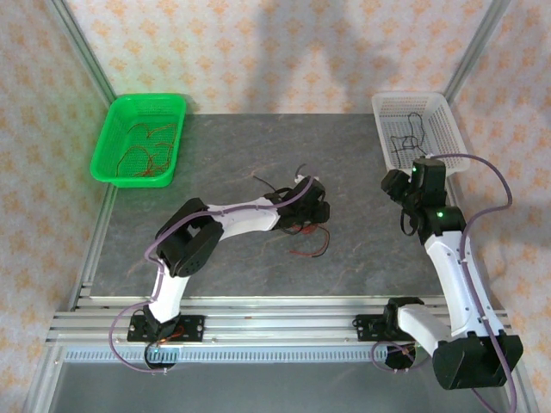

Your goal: Untangle the cables

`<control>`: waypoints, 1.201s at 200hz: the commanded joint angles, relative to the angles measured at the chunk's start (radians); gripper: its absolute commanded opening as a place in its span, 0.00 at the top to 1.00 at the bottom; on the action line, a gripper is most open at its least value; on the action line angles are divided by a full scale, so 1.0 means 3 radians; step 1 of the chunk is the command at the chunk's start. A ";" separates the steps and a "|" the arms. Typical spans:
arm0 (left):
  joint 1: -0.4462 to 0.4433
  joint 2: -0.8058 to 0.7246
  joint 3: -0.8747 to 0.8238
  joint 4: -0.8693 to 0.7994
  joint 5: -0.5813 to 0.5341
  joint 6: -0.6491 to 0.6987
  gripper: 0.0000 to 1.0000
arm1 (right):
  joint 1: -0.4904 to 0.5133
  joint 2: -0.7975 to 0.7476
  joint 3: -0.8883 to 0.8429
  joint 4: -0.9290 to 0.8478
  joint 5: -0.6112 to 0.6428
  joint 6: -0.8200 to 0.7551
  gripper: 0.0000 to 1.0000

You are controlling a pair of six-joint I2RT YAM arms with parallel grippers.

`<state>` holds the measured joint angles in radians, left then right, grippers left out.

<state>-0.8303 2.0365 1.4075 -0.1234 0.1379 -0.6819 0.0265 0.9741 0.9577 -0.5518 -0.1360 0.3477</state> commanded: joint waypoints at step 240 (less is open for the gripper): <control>0.0094 -0.0270 0.0027 0.0308 0.0039 -0.0008 1.00 | 0.0048 -0.0156 -0.0598 0.0625 -0.0811 0.0366 0.49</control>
<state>-0.8043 2.0808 1.4452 -0.0902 0.1261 -0.6811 0.0277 0.9447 0.8421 -0.4656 -0.2569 0.3962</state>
